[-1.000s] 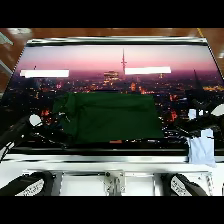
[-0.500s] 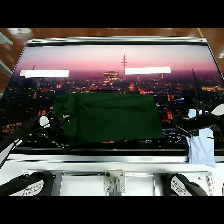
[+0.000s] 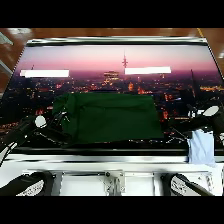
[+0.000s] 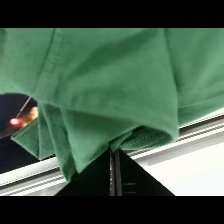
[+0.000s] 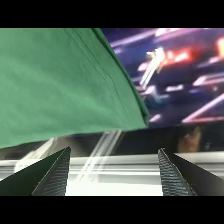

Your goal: Fold the shirts.

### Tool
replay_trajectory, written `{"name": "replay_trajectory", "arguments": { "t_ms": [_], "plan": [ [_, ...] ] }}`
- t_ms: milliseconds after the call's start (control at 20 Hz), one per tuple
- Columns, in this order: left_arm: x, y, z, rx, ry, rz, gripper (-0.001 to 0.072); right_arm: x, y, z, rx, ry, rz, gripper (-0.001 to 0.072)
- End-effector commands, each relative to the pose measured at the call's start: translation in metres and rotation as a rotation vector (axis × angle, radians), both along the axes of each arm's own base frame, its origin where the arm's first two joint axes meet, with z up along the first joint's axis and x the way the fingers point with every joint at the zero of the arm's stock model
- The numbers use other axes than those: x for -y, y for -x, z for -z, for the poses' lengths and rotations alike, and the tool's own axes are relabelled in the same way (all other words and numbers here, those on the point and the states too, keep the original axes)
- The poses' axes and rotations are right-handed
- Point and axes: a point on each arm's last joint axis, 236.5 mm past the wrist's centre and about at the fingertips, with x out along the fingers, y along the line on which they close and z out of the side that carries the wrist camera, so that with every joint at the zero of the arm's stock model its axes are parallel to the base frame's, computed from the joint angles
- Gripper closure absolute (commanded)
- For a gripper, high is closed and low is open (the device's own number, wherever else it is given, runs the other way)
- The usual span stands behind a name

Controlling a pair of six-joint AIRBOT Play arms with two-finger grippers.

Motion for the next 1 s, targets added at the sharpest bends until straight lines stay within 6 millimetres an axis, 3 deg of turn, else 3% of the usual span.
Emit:
{"name": "replay_trajectory", "arguments": {
  "t_ms": [0, 300, 400, 450, 600, 650, 700, 800, 850, 950],
  "plan": [
    [0.008, -0.006, -0.015, 0.047, 0.037, -0.024, 0.0668, -0.019, -0.01, 0.022, -0.026, -0.052, 0.017, 0.004],
    [0.028, -0.016, -0.046, 0.148, 0.139, -0.066, 0.0668, -0.04, -0.031, 0.051, -0.007, 0.025, 0.031, 0.0044],
    [0.028, -0.019, -0.056, 0.188, 0.147, -0.066, 0.0668, -0.044, -0.033, 0.051, 0.0, 0.028, 0.026, 0.0293],
    [0.028, -0.02, -0.06, 0.203, 0.151, -0.075, 0.0667, -0.046, -0.034, 0.05, -0.001, 0.021, 0.031, 0.0327],
    [0.027, -0.025, -0.068, 0.241, 0.158, -0.105, 0.0667, -0.055, -0.037, 0.046, -0.004, -0.022, 0.065, 0.0338],
    [0.027, -0.027, -0.069, 0.251, 0.159, -0.109, 0.0668, -0.058, -0.038, 0.044, 0.001, -0.037, 0.069, 0.0562],
    [0.027, -0.029, -0.071, 0.256, 0.161, -0.113, 0.0667, -0.062, -0.04, 0.042, 0.008, -0.056, 0.068, 0.0652],
    [0.029, -0.041, -0.087, 0.302, 0.171, -0.11, 0.0668, -0.075, -0.044, 0.03, 0.061, -0.123, 0.002, 0.0651],
    [0.029, -0.054, -0.104, 0.353, 0.174, -0.106, 0.0668, -0.084, -0.047, 0.017, 0.103, -0.163, -0.047, 0.0652],
    [0.026, -0.087, -0.156, 0.496, 0.188, -0.111, 0.0668, -0.097, -0.065, -0.032, 0.266, -0.222, -0.153, 0.0652]
  ]
}}
